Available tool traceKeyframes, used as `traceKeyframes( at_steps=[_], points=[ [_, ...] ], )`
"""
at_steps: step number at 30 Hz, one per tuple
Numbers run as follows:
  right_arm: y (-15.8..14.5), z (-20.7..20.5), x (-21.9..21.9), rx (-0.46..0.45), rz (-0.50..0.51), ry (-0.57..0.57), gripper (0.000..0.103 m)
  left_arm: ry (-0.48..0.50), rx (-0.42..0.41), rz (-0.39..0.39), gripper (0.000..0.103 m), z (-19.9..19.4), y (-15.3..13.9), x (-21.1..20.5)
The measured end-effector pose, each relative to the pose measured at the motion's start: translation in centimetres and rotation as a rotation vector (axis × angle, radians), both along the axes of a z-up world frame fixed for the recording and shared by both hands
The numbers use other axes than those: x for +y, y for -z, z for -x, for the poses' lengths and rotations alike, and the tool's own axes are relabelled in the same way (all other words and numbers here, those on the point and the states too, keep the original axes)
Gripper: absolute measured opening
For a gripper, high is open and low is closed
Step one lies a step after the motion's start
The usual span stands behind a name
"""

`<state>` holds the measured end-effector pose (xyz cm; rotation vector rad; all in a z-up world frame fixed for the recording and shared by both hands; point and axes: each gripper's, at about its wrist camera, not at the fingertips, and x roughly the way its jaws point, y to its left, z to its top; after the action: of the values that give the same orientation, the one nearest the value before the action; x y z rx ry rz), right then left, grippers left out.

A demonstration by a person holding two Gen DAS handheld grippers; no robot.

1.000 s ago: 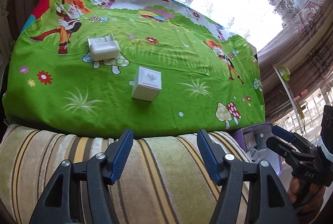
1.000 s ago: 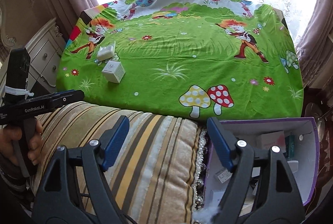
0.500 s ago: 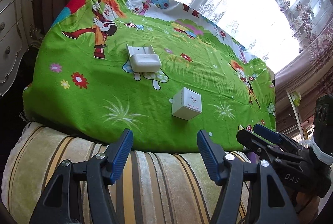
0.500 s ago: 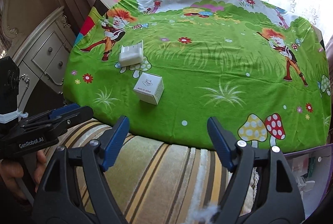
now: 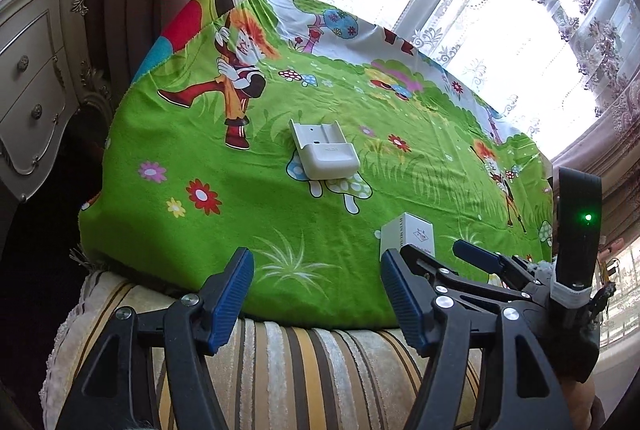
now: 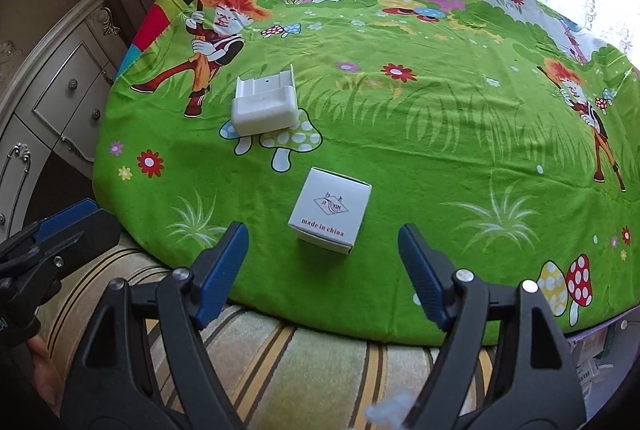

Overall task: Organize rigid objects
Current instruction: 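Grasp the white 'made in china' box with the right tool, then grasp the white plastic holder with the left tool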

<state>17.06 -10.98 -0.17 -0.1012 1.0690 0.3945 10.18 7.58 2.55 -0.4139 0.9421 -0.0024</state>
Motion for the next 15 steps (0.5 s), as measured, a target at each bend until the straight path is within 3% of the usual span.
traceKeyframes(
  at_steps=[7, 9, 11, 15],
  points=[
    [1.5, -1.8, -0.1, 0.012, 0.011, 0.032, 0.069, -0.007, 0.028, -0.009, 0.07, -2.1, 0.6, 0.3],
    [1.9, -2.2, -0.2, 0.011, 0.02, 0.03, 0.062, -0.005, 0.035, -0.016, 0.074, -3.0, 0.7, 0.2],
    [2.4, -2.6, -0.6, 0.023, 0.031, 0.034, 0.045, 0.001, 0.042, -0.035, 0.078, -4.0, 0.9, -0.2],
    [2.5, -3.0, -1.5, -0.005, 0.048, 0.041, 0.045, 0.01, 0.078, -0.062, 0.082, -6.1, 1.6, -1.0]
  ],
)
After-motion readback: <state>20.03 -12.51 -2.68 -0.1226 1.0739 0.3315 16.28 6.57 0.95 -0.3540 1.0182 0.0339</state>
